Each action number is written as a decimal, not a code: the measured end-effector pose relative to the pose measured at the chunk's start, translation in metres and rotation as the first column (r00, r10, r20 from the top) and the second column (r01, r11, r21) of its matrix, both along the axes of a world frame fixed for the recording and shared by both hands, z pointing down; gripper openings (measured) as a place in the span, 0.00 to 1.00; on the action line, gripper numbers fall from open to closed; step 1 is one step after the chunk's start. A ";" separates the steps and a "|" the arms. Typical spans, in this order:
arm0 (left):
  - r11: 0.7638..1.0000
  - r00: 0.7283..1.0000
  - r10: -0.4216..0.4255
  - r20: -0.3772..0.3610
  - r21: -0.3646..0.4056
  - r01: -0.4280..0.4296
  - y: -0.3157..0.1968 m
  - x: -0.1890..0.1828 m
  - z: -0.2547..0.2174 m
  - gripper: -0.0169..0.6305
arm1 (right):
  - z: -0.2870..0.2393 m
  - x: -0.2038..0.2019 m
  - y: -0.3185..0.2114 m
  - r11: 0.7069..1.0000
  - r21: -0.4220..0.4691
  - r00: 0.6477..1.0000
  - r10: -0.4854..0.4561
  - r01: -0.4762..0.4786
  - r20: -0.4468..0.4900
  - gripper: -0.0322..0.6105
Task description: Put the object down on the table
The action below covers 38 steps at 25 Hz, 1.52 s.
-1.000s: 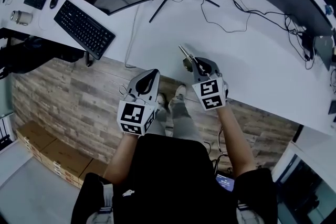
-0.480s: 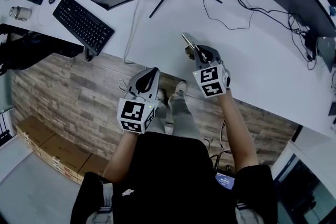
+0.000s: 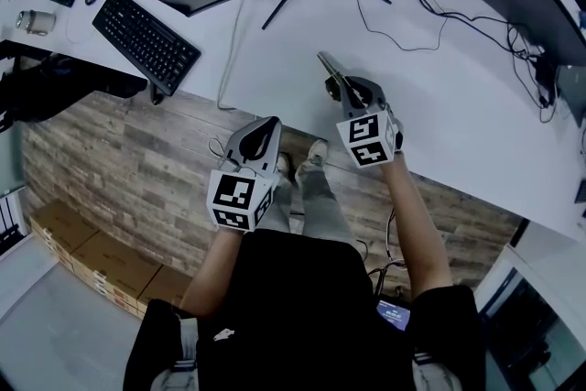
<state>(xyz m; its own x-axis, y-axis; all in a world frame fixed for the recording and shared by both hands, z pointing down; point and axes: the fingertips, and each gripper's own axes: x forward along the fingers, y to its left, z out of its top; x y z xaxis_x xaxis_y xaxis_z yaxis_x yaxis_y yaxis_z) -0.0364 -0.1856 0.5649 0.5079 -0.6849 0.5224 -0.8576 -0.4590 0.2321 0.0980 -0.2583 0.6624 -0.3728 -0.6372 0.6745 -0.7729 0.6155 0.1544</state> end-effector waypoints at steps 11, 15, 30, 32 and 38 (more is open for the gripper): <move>1.000 1.000 -0.004 0.001 -0.009 0.004 0.002 -0.004 0.003 0.05 | 0.002 -0.008 0.006 1.000 -0.001 1.000 -0.009 0.009 -0.009 0.09; 1.000 1.000 -0.013 0.000 -0.015 0.013 0.004 -0.008 0.004 0.05 | 0.004 -0.013 0.010 1.000 -0.011 1.000 -0.020 0.020 -0.007 0.09; 0.999 0.998 -0.033 -0.047 -0.042 0.031 0.011 -0.012 0.003 0.05 | 0.013 -0.026 0.021 0.999 -0.027 0.999 -0.047 0.047 0.009 0.16; 0.998 0.998 -0.036 -0.046 -0.046 0.034 0.012 -0.013 0.004 0.05 | 0.014 -0.027 0.021 0.999 -0.024 0.999 -0.048 0.048 0.010 0.16; 0.999 0.999 -0.032 -0.042 -0.046 0.030 0.012 -0.012 0.003 0.05 | 0.019 -0.032 0.025 0.997 -0.025 0.998 -0.068 0.068 0.012 0.20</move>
